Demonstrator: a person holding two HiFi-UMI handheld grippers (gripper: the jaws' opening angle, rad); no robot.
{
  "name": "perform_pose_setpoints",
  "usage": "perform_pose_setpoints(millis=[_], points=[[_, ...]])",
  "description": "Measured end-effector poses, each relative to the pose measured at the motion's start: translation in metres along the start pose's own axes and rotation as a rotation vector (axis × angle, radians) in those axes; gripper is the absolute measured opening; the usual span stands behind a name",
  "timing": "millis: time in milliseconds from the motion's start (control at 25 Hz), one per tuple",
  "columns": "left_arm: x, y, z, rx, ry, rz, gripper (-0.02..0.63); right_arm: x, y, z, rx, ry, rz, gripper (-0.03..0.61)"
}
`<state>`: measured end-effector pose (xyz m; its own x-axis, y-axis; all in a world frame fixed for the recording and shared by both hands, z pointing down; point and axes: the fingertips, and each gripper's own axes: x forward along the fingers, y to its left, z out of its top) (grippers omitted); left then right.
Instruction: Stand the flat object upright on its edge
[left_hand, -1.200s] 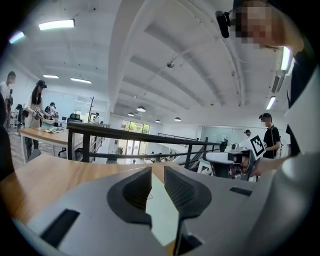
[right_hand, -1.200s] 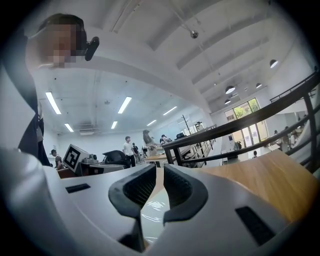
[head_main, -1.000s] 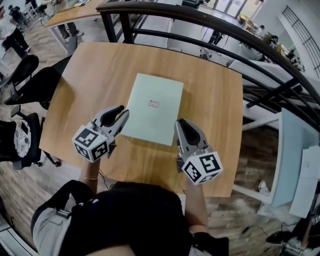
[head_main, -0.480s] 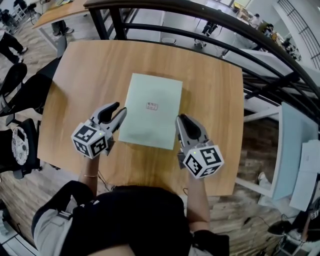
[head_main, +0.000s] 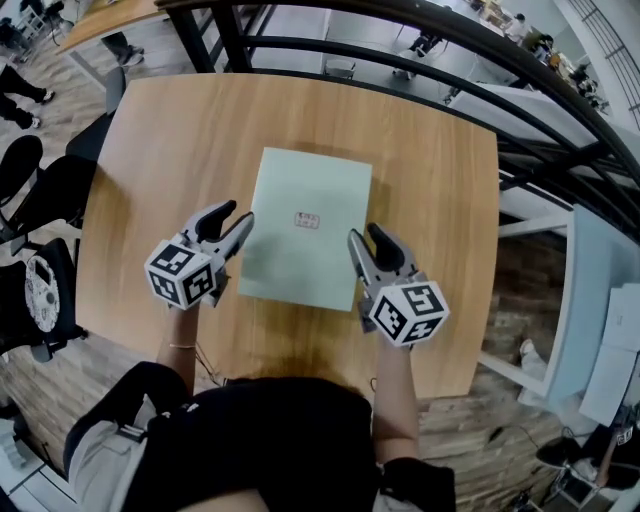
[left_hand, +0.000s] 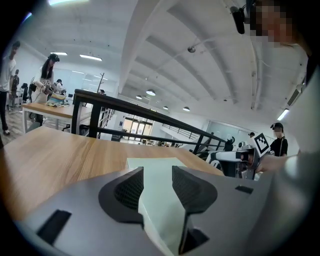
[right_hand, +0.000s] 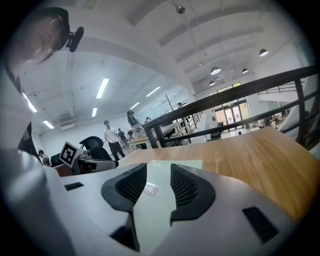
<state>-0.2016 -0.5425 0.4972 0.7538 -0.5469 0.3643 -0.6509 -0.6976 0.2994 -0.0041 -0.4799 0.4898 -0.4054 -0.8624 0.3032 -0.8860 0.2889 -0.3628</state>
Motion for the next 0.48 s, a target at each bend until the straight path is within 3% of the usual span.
perform_pose_setpoints(millis=[480], points=[[0.041, 0.022, -0.03, -0.055, 0.11, -0.012, 0.226, 0.036, -0.046, -0.026, 0.031, 0.114, -0.037, 0.187]])
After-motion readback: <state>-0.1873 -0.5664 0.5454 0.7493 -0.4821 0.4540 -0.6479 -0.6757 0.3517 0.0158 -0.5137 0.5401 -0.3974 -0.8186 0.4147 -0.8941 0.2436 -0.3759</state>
